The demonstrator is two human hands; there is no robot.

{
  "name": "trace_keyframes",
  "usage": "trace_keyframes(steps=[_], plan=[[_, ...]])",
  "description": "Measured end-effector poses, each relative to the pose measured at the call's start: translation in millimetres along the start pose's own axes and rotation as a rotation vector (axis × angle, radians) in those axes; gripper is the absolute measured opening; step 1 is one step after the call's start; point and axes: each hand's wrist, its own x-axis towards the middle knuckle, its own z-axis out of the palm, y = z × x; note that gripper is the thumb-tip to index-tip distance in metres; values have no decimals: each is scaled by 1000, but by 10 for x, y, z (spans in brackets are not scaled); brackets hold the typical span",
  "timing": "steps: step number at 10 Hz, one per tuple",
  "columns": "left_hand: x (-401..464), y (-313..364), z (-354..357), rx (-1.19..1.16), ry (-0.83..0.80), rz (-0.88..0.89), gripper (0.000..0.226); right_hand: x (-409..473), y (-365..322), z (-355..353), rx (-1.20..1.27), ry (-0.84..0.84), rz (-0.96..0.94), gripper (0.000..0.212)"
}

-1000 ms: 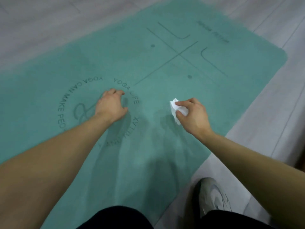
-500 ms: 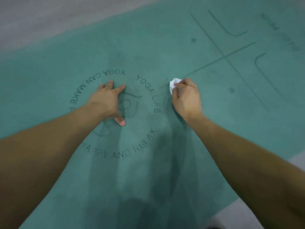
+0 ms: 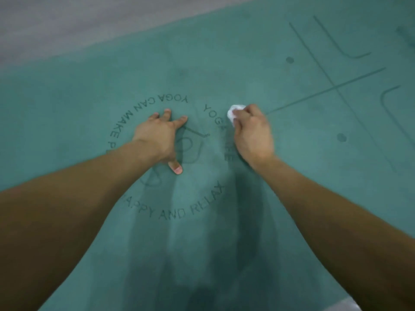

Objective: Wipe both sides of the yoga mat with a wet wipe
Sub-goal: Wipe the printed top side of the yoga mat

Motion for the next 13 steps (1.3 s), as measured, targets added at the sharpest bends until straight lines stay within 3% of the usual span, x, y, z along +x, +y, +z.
trace_keyframes(steps=[1, 2, 3, 4, 5, 6, 7, 8, 9, 10, 11, 12, 13], plan=[[24, -68, -90, 98, -40, 39, 169, -729, -603, 234, 162, -222, -390, 30], [32, -234, -193, 184, -100, 114, 167, -944, -669, 214, 153, -439, -690, 50], [-24, -342, -109, 216, -59, 144, 165, -277, -220, 56, 13, -354, -360, 47], [-77, -381, -33, 224, 13, 172, 162, 201, 115, -46, -134, -109, 17, 44], [-123, -414, -69, 213, 68, 199, 155, -266, -518, 144, -3, -202, -11, 31], [-133, -457, -34, 213, 114, 210, 146, -905, -1068, 359, 187, -524, -463, 46], [-107, -434, -4, 208, 99, 214, 150, -744, -618, 405, 153, -372, -611, 53], [-95, -435, -9, 188, 72, 178, 153, 94, 409, 26, -31, -71, -181, 23], [-73, -426, -16, 189, 58, 177, 155, 300, 712, -317, -139, 23, 153, 31], [-87, -392, -43, 187, 43, 157, 157, -415, -72, -57, -50, -152, -35, 38], [-89, -385, -45, 185, 55, 160, 157, -1324, -771, 234, 133, -478, -606, 50], [-58, -339, -34, 215, 56, 156, 157, -961, -209, 146, 113, -289, -683, 49], [-61, -313, -10, 209, 30, 120, 158, -17, 791, -293, -103, 31, -133, 16]])
